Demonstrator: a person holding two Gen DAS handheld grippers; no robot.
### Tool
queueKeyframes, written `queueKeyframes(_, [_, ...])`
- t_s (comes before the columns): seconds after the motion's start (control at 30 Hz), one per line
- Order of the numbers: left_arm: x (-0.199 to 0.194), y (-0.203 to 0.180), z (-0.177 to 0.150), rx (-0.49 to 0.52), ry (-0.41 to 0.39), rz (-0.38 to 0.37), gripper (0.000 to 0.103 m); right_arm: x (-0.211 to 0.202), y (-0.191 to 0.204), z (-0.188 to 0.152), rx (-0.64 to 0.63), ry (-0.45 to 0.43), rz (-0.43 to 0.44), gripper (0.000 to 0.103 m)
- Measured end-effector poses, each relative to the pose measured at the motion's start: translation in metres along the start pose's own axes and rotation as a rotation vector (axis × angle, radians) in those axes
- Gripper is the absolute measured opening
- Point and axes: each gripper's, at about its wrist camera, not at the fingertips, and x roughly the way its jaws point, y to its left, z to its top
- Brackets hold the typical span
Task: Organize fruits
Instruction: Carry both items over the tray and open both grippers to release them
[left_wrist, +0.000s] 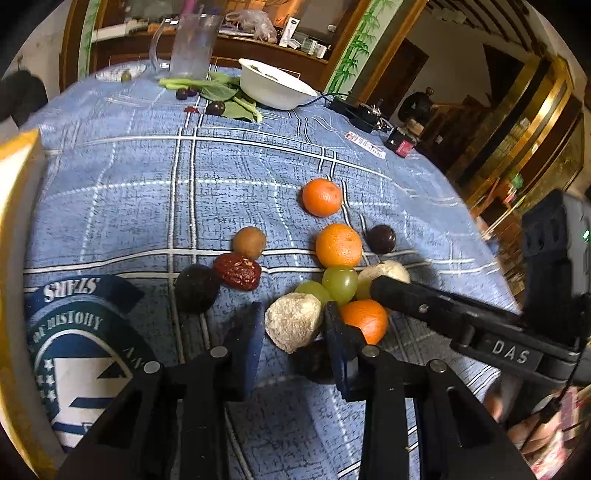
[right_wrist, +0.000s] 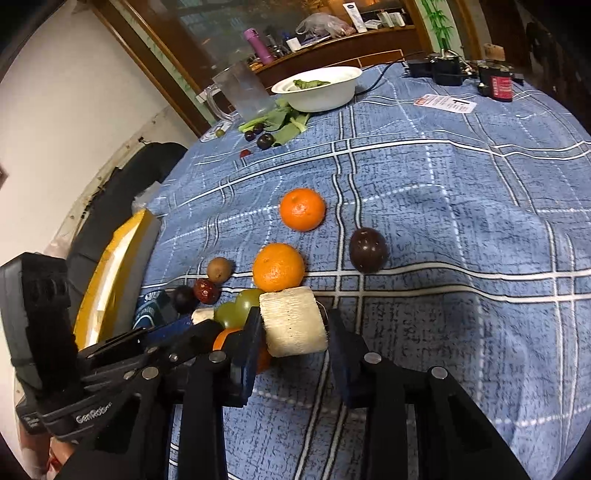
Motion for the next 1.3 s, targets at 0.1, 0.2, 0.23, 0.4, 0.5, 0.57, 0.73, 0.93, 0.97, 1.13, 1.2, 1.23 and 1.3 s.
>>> queueKeyframes(0.1, [-0.010,0.000,-0.004,0.003,-0.013,0.001,0.031,-0.006,0.004,-0.005,-0.012,-0.006,-0.020,0.036])
queueKeyframes(0.2, [-0.030,0.006,-0.009,-0.025,-0.048,0.013,0.031,-0.017,0.007,-0.009,-0.020,-0.032,-0.029,0.036])
queueKeyframes(0.23, [-0.039,0.009,-0.011,-0.040,-0.060,0.015,0.031,-0.021,0.008,-0.010,-0.023,-0.038,-0.031,0.036])
queueKeyframes(0.4, [-0.089,0.031,-0.017,-0.102,-0.151,0.075,0.031,-0.040,0.027,-0.011,-0.055,-0.075,-0.016,0.036])
queueKeyframes(0.5, [-0.119,0.057,-0.021,-0.149,-0.205,0.162,0.032,-0.046,0.049,-0.010,-0.091,-0.084,0.010,0.036])
queueKeyframes(0.57, [-0.136,0.076,-0.025,-0.187,-0.234,0.221,0.032,-0.047,0.070,-0.010,-0.126,-0.079,0.037,0.036])
queueKeyframes(0.73, [-0.173,0.131,-0.044,-0.292,-0.281,0.370,0.032,-0.029,0.136,-0.012,-0.219,-0.036,0.123,0.037])
queueKeyframes(0.93, [-0.180,0.174,-0.066,-0.374,-0.254,0.401,0.032,0.026,0.220,-0.011,-0.329,0.054,0.189,0.037])
queueKeyframes(0.97, [-0.179,0.178,-0.067,-0.379,-0.245,0.400,0.032,0.036,0.231,-0.011,-0.343,0.065,0.188,0.037])
queueKeyframes(1.13, [-0.175,0.194,-0.074,-0.399,-0.226,0.388,0.032,0.087,0.273,-0.006,-0.393,0.127,0.160,0.037])
queueKeyframes(1.2, [-0.173,0.199,-0.075,-0.415,-0.223,0.377,0.032,0.104,0.285,-0.004,-0.412,0.140,0.136,0.037])
queueKeyframes(1.23, [-0.173,0.199,-0.076,-0.417,-0.223,0.374,0.032,0.113,0.289,-0.003,-0.415,0.149,0.126,0.038])
queueKeyframes(1.3, [-0.174,0.199,-0.077,-0.401,-0.229,0.375,0.035,0.128,0.295,-0.002,-0.411,0.163,0.110,0.038])
